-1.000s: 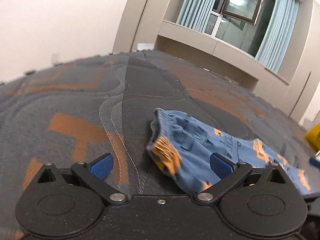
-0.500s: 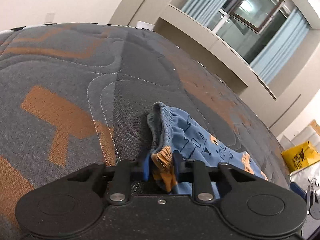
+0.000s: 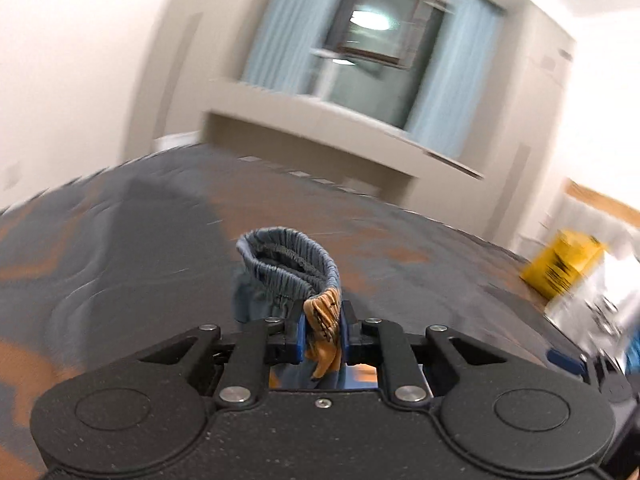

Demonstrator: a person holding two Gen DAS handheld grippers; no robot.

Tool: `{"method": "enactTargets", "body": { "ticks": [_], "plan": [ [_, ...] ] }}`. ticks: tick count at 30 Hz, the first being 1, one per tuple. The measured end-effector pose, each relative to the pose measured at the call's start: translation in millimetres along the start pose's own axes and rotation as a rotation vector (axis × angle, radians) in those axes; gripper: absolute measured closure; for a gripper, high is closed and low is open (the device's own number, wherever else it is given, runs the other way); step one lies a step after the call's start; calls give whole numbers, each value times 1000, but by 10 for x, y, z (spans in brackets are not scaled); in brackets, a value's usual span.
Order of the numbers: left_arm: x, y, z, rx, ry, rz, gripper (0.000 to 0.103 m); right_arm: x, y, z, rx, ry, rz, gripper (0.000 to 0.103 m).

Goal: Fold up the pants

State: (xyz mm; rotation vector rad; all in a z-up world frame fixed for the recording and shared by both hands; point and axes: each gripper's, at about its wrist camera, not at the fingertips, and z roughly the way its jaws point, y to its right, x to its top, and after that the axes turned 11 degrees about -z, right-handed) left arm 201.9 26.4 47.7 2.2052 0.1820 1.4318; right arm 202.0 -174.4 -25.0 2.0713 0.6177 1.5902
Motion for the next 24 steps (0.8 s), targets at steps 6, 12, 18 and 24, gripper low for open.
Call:
{"method": "enactTargets", "body": {
  "ticks": [6, 12, 18, 24],
  "plan": [
    [-354, 992, 225, -144, -84, 211, 86, -515, 648, -170, -30, -66, 139, 0],
    [-994, 1721, 606, -190, -197, 412, 86, -935, 1084, -337, -83, -101, 258, 0],
    [-1625, 1877, 912, -177, -311, 528, 76, -1152, 1332, -407, -66, -104, 389, 0],
    [-1631, 1773, 741, -190, -274, 513, 35, -1140, 1309, -386, -3, -94, 380, 0]
  ]
}}
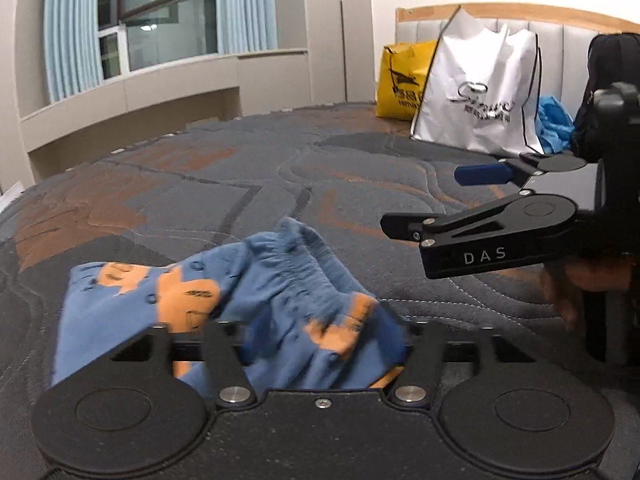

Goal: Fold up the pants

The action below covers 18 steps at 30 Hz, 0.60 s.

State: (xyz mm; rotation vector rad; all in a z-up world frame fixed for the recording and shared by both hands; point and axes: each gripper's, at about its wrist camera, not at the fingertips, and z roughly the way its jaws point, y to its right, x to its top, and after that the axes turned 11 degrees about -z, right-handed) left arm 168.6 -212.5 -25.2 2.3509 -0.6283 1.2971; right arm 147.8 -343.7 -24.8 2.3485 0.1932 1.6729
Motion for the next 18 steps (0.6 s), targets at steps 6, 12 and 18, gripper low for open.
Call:
{"method": "enactTargets", "body": {
  "ticks": [6, 12, 18],
  "plan": [
    [-100, -59, -143, 33, -5, 56, 51, 173, -1, 86, 260, 44, 47, 5],
    [-138, -89, -120, -3, -26, 47, 87, 318, -82, 435, 452, -28, 119, 54],
    [-110, -72, -196, -40, -2, 43, 97, 248, 0, 427, 480, -47, 201, 92]
  ]
}}
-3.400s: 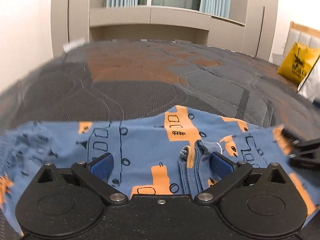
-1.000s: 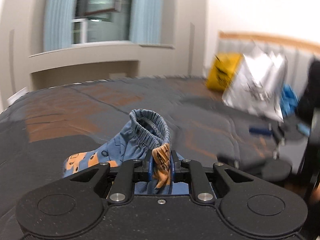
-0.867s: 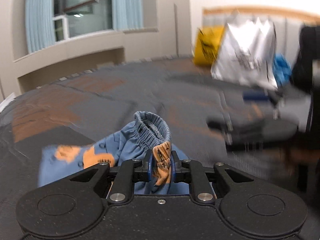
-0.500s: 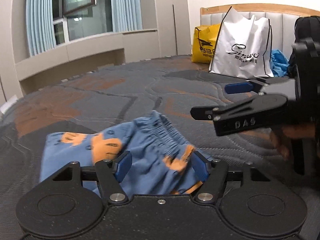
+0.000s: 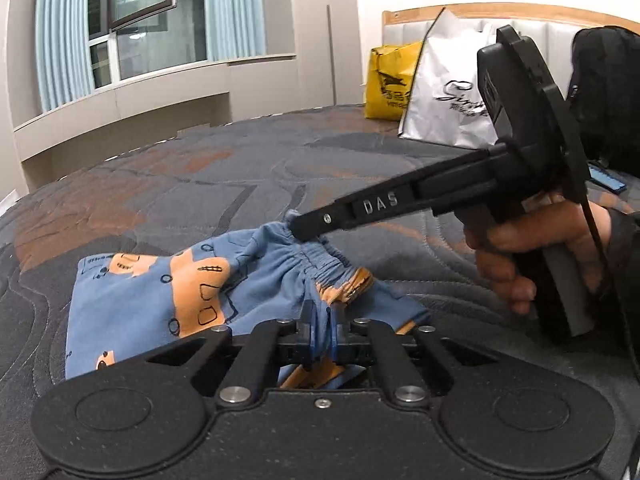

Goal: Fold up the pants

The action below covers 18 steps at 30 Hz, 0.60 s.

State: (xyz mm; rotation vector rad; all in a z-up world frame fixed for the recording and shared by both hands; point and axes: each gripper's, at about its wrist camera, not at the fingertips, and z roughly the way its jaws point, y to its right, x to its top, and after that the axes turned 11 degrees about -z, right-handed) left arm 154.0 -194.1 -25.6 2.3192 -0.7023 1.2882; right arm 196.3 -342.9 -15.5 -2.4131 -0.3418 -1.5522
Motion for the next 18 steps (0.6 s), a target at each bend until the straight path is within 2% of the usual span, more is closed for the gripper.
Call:
{"method": "enactTargets", "body": {
  "ticks": [3, 5, 8, 10, 11, 12, 13, 14, 15, 16, 17, 18],
  "plan": [
    [-47, 4, 63, -6, -29, 14, 96, 9, 2, -71, -11, 18, 19, 92],
    [-71, -13, 84, -13, -38, 10, 92, -18, -11, -54, -31, -2, 13, 91],
    [-32, -63, -11, -45, -25, -34, 76, -62, -52, 19, -71, -47, -8, 83],
    [-22, -128, -102, -46, -19, -73, 63, -64, -79, -8, -93, -41, -21, 76],
    [-17, -173, -168, -36, -13, -95, 51, -61, -95, -49, -105, -27, -22, 70],
    [-1, -210, -232, -25, -1, -115, 38, -57, -111, -95, -116, -13, -17, 58],
    [2, -280, -330, -5, 21, -144, 32, -56, -129, -138, -123, 0, -9, 51],
    [11, -339, -408, 16, 42, -170, 24, -52, -154, -188, -131, 13, 0, 36],
    [12, -426, -503, 47, 69, -203, 21, -53, -190, -233, -145, 25, 10, 25],
    [13, -513, -578, 79, 89, -234, 19, -43, -228, -269, -159, 32, 16, 20],
    [3, -625, -644, 126, 109, -275, 14, -35, -270, -290, -169, 39, 18, 11],
    [-7, -716, -675, 169, 122, -310, 4, -26, -324, -312, -183, 47, 22, 3]
  ]
}}
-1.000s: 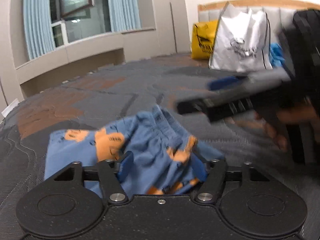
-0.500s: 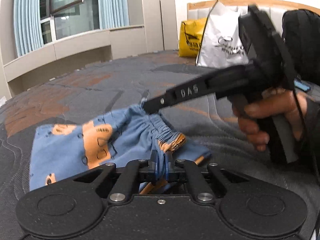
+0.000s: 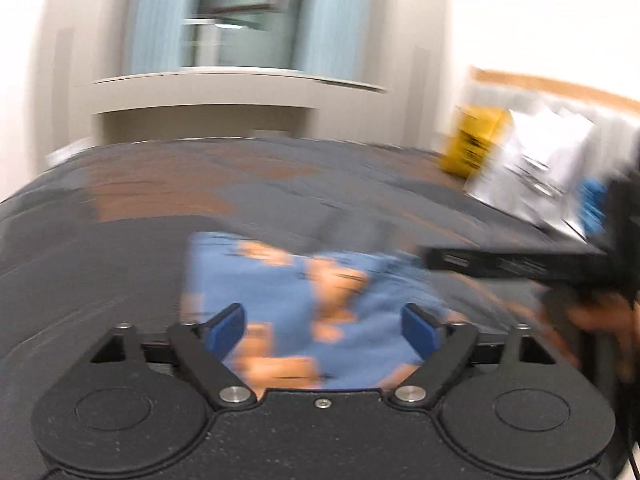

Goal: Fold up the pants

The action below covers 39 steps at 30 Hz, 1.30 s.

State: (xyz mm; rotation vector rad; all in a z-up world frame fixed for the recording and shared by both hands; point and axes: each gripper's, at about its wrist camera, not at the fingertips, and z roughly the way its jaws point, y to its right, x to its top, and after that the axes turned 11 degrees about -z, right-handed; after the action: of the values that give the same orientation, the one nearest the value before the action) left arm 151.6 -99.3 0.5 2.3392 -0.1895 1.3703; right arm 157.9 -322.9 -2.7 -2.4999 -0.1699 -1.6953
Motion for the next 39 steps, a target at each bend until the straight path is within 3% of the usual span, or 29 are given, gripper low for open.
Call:
{"method": "enactTargets", "body": {
  "ticks": [3, 6, 9, 11, 17, 22, 27, 31, 34, 39],
  "plan": [
    [37, -275, 50, 175, -3, -85, 1, 36, -181, 10, -40, -4, -9, 0],
    [14, -402, 114, 219, -52, -111, 1, 35, -394, 114, -122, -62, -84, 0],
    [-89, -414, 159, 228, -96, -90, 1, -52, -502, 198, -241, -132, -157, 0],
    [-189, -432, 201, 227, -140, -61, 1, -138, -486, 181, -272, -159, -164, 0],
    [-296, -520, 140, 203, -136, -49, 1, -292, -337, 51, -221, -180, -76, 0],
    [-185, -494, 7, 192, -84, -47, 1, -217, -466, -15, -250, -121, -133, 0],
    [119, -470, 199, 203, -19, -43, 1, 77, -603, 185, -198, -51, -208, 0],
    [248, -487, 587, 249, -43, -14, 1, 210, -708, 646, -169, -109, -286, 0],
    [238, -511, 843, 264, -93, 18, 0, 174, -723, 914, -212, -171, -338, 0],
    [279, -548, 835, 232, -85, -7, 1, 147, -589, 870, -217, -155, -283, 0]
  ]
}}
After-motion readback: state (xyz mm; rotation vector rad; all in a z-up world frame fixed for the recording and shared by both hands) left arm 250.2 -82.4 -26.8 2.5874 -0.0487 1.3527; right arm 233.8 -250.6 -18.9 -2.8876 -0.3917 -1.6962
